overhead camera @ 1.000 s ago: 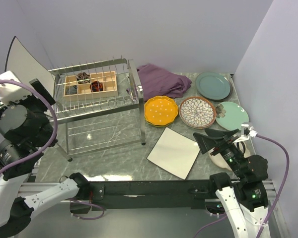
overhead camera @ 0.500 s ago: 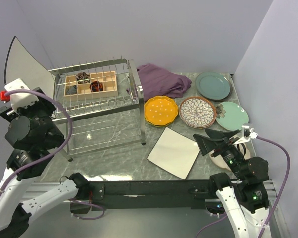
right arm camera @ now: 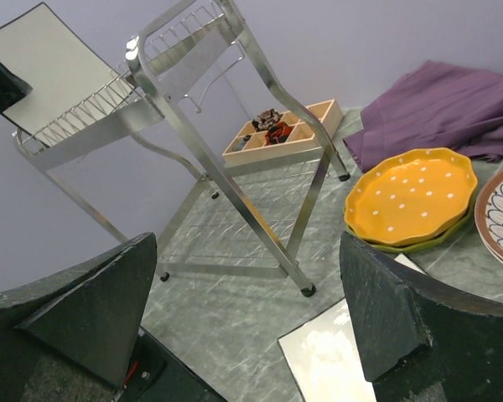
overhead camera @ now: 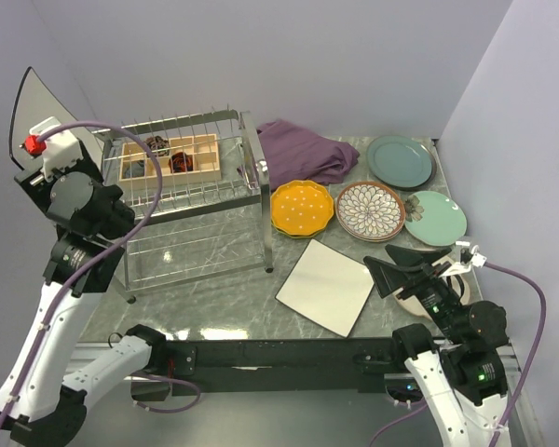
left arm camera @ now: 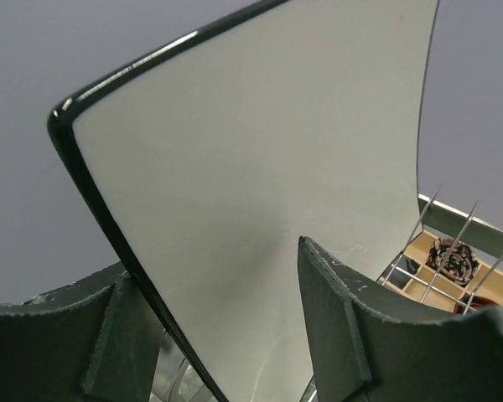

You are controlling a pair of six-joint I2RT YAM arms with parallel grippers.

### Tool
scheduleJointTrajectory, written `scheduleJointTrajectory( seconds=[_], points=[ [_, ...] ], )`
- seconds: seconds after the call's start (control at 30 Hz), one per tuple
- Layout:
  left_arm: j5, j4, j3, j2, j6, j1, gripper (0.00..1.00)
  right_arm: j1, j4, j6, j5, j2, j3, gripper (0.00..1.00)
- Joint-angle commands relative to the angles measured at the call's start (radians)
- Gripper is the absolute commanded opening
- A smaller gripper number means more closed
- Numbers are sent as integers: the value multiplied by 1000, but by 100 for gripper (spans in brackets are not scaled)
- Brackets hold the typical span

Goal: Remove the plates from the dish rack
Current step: Unload the plate from the dish rack.

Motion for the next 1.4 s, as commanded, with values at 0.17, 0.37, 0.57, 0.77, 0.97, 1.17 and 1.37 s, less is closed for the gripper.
scheduleJointTrajectory(
  seconds=[0.17, 0.37, 0.57, 0.77, 0.97, 1.17, 1.37],
  points=[
    [101, -91, 60, 26, -129, 54, 56, 35, 5, -24, 0, -18, 22, 96],
    [142, -115, 65, 42, -154, 74, 49, 38, 4, -20, -2, -35, 33, 96],
    [197, -178, 107, 29, -206, 74, 40, 41, 5, -18, 2, -36, 31, 96],
    [291, -235, 141, 31, -233, 74, 37, 40, 12, -15, 6, -27, 30, 96],
    [373, -235, 121, 5, -227, 74, 41, 41, 13, -18, 8, -23, 30, 96],
    [456, -267, 106, -29, -257, 74, 45, 41, 12, -21, 12, -27, 30, 96],
    [559, -289, 100, -44, -313, 74, 45, 41, 10, -24, 14, -35, 27, 96]
  ],
)
